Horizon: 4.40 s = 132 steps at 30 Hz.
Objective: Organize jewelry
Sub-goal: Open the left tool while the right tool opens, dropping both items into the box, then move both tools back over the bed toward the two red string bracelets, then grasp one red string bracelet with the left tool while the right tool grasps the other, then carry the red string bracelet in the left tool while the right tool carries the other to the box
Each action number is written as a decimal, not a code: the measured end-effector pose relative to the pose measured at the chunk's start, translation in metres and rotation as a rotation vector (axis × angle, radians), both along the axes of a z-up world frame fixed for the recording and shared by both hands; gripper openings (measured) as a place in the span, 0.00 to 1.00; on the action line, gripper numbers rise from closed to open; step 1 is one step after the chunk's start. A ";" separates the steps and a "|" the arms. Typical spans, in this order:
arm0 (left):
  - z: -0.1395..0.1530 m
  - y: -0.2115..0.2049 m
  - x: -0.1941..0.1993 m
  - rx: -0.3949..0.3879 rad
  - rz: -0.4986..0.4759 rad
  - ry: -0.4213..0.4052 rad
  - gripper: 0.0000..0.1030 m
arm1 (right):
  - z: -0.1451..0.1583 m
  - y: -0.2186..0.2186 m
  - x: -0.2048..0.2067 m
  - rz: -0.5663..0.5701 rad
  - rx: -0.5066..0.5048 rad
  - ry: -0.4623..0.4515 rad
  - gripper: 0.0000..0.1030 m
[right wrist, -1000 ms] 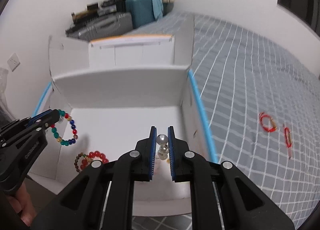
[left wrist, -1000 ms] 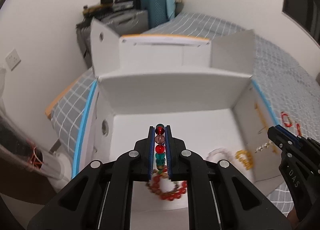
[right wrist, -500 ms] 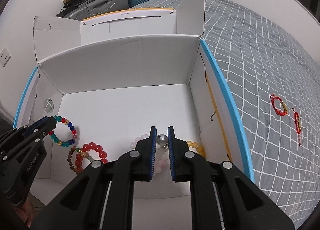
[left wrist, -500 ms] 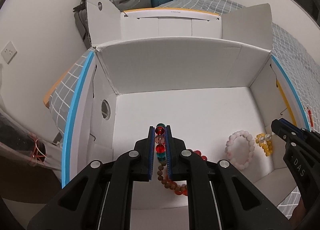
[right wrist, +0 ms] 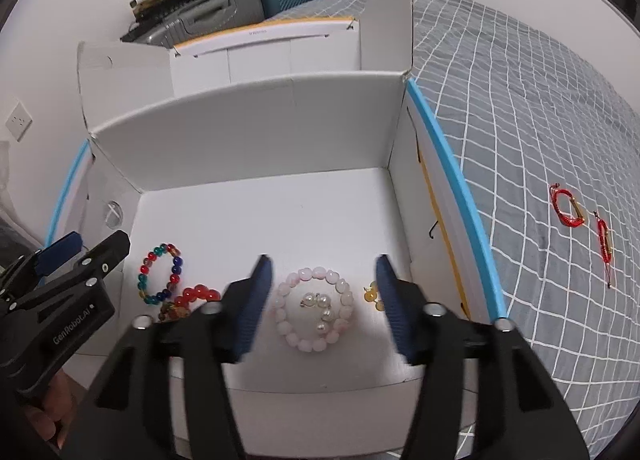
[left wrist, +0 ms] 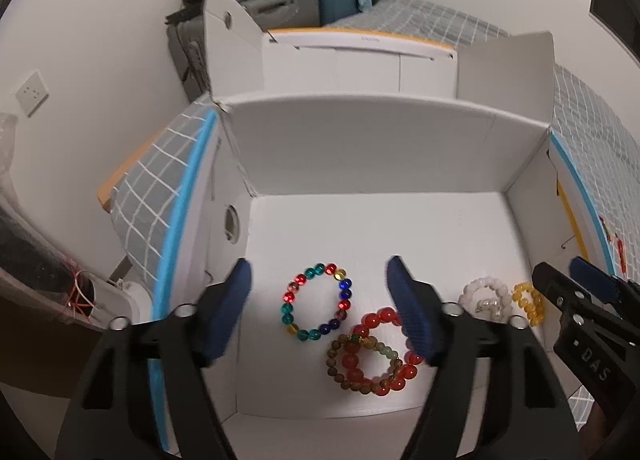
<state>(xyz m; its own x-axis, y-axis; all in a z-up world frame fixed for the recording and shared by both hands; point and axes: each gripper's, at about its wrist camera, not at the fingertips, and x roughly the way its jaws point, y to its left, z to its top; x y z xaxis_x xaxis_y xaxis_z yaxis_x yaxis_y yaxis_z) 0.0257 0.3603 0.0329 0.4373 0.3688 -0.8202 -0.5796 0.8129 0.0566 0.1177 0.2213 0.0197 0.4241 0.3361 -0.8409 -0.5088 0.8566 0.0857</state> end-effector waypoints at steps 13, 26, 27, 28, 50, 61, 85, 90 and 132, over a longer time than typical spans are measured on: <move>0.024 -0.033 0.003 0.031 -0.053 -0.101 0.94 | 0.035 -0.057 -0.001 -0.093 0.024 -0.127 0.93; 0.052 -0.153 0.082 0.057 -0.261 -0.194 0.94 | 0.056 -0.189 0.041 -0.260 0.020 -0.219 0.93; 0.051 -0.163 0.090 0.056 -0.281 -0.194 0.94 | 0.056 -0.206 0.048 -0.283 0.020 -0.224 0.93; 0.050 -0.173 0.099 0.055 -0.301 -0.194 0.94 | 0.056 -0.218 0.053 -0.299 0.022 -0.227 0.93; -0.056 -0.325 0.298 -0.035 -0.490 -0.075 0.94 | -0.052 -0.363 0.179 -0.409 -0.002 -0.123 0.93; -0.100 -0.332 0.337 -0.084 -0.500 -0.021 0.94 | -0.086 -0.348 0.203 -0.350 -0.019 -0.065 0.92; -0.132 -0.350 0.357 -0.065 -0.523 0.071 0.64 | -0.117 -0.352 0.221 -0.372 -0.010 0.030 0.51; -0.129 -0.349 0.356 -0.079 -0.520 0.078 0.40 | -0.117 -0.354 0.221 -0.381 -0.009 0.040 0.33; -0.037 -0.354 0.305 -0.077 -0.572 -0.117 0.13 | -0.045 -0.362 0.188 -0.460 -0.013 -0.122 0.12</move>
